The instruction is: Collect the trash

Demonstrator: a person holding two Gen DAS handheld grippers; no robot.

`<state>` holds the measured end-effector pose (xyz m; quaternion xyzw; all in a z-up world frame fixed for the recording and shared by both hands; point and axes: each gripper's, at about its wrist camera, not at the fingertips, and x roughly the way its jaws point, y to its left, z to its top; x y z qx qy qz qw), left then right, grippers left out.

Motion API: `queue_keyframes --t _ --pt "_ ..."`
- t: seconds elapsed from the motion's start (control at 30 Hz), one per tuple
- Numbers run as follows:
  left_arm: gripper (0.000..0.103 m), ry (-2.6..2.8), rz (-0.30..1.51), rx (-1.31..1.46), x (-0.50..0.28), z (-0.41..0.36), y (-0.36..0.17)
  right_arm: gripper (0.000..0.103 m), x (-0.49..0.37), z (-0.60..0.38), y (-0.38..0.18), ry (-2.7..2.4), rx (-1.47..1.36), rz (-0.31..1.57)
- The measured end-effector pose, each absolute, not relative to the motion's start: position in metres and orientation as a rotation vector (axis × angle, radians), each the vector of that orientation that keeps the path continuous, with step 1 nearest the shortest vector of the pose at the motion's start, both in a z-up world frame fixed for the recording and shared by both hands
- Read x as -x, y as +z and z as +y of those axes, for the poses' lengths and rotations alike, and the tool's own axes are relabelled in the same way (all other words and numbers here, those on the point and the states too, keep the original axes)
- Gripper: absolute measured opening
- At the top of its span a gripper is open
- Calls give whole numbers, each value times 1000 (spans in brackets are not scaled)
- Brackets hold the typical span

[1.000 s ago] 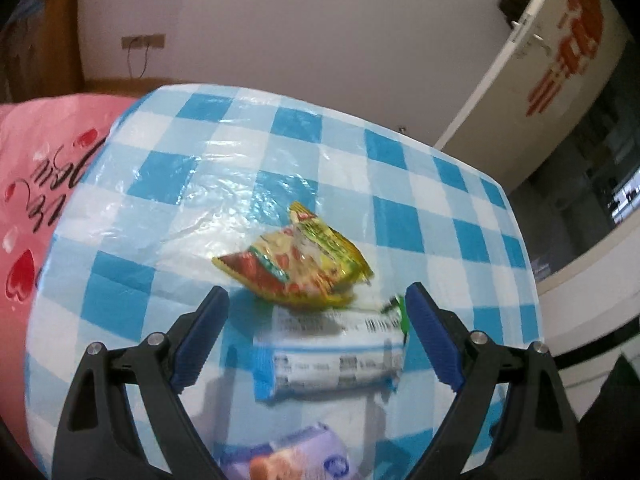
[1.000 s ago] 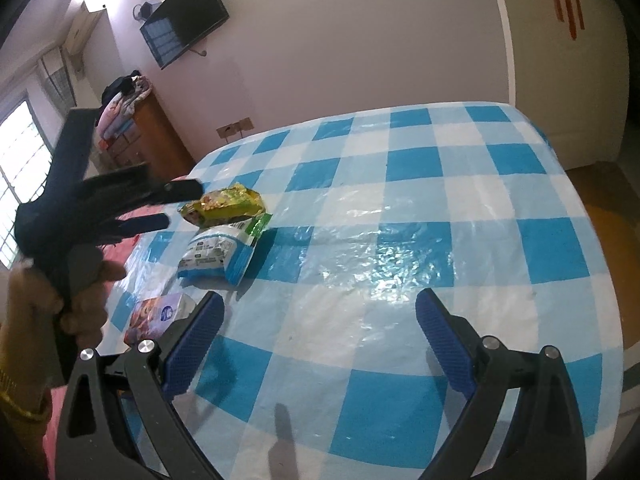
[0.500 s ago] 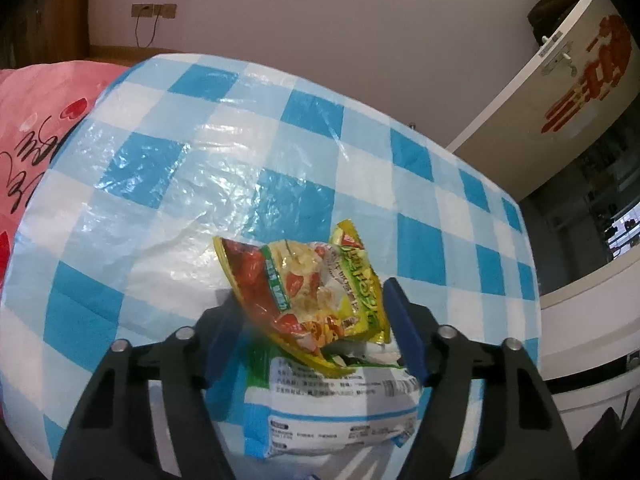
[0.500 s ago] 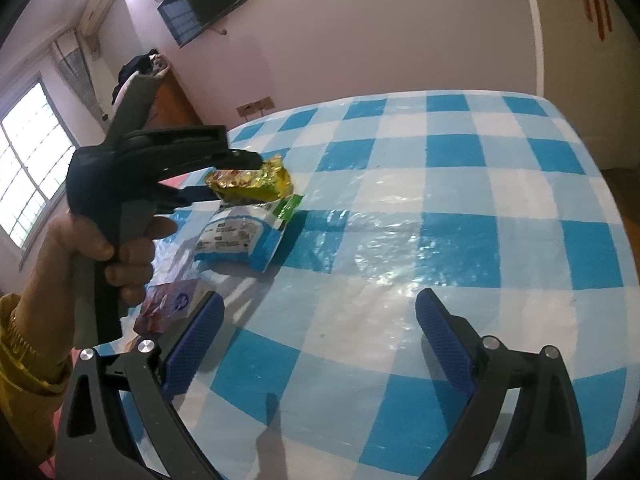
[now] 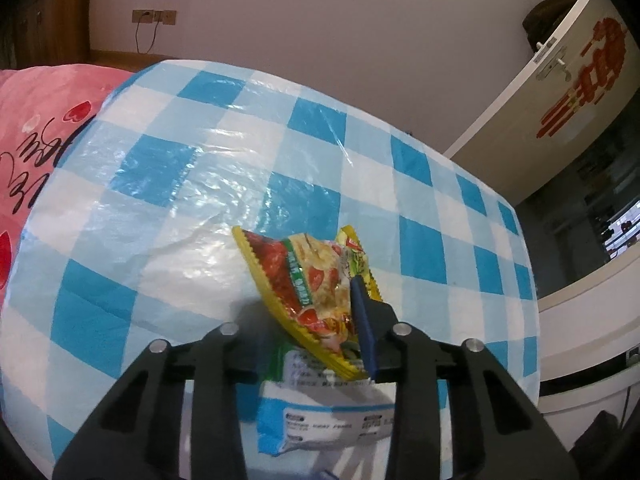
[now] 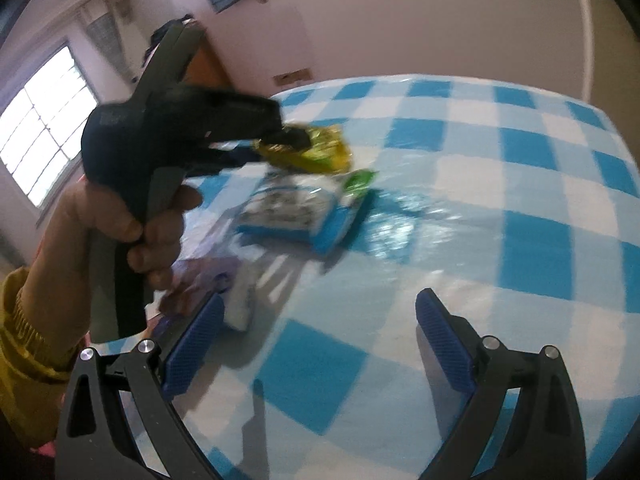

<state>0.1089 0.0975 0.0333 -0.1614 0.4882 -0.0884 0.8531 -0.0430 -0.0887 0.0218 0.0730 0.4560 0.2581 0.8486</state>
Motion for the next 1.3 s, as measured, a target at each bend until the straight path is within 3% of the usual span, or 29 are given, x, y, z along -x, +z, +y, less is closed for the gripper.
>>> queue_keyframes --t 0.97,1.3 --pt "33 -177 903 439 -7 203 67 95 84 -16 21 982 -200 1068" --pt "30 -175 888 436 7 214 69 95 51 -4 27 788 102 934"
